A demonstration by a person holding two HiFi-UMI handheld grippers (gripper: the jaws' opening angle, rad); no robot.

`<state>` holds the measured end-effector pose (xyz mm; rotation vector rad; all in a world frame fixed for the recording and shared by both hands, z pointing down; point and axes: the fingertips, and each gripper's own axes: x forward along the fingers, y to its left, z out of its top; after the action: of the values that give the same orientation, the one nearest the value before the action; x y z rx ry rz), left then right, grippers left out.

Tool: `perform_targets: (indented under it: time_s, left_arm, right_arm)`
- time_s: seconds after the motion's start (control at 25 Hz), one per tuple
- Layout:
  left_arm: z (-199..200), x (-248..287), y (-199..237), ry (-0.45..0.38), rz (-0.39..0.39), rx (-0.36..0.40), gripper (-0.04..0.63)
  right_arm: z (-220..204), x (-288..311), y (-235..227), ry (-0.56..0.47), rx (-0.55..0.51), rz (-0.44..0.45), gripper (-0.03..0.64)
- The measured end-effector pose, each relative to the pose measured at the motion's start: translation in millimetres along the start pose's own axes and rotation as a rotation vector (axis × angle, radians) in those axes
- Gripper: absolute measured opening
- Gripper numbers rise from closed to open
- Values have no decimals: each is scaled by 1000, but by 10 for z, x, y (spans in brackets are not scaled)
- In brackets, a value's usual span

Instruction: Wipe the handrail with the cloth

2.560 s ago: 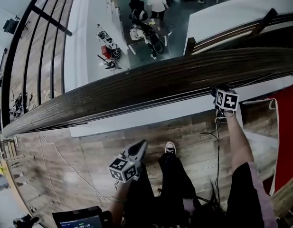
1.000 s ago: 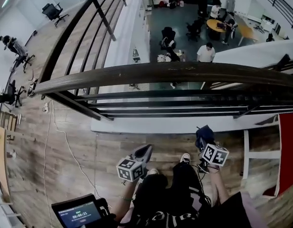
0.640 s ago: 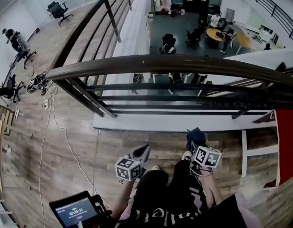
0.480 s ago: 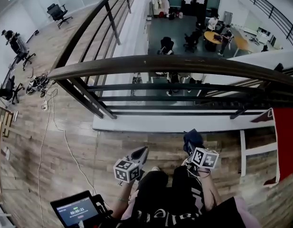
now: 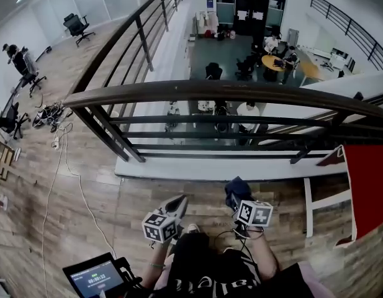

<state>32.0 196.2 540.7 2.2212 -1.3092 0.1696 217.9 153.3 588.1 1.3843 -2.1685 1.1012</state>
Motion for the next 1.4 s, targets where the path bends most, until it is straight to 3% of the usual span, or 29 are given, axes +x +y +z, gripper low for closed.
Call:
perform_targets:
  time_s: [0.16, 0.4, 0.6, 0.76, 1.4]
  left_arm:
    - [-151, 30, -557, -33, 3, -36, 2]
    - [-391, 118, -1548, -15, -27, -29, 2]
    - [-671, 39, -2089, -5, -22, -30, 2]
    - [-826, -59, -2114, 5, -9, -17, 2]
    - [-782, -66, -1897, -23, 8, 14, 2]
  right_arm:
    - [-204, -434, -209, 39, -31, 24, 109]
    - [-418, -1110, -573, 84, -69, 37, 109]
    - [-635, -1528, -757, 83, -77, 65, 109]
    - [-813, -1511, -757, 88, -68, 78, 109]
    - [-857, -1291, -542, 56, -101, 131, 109]
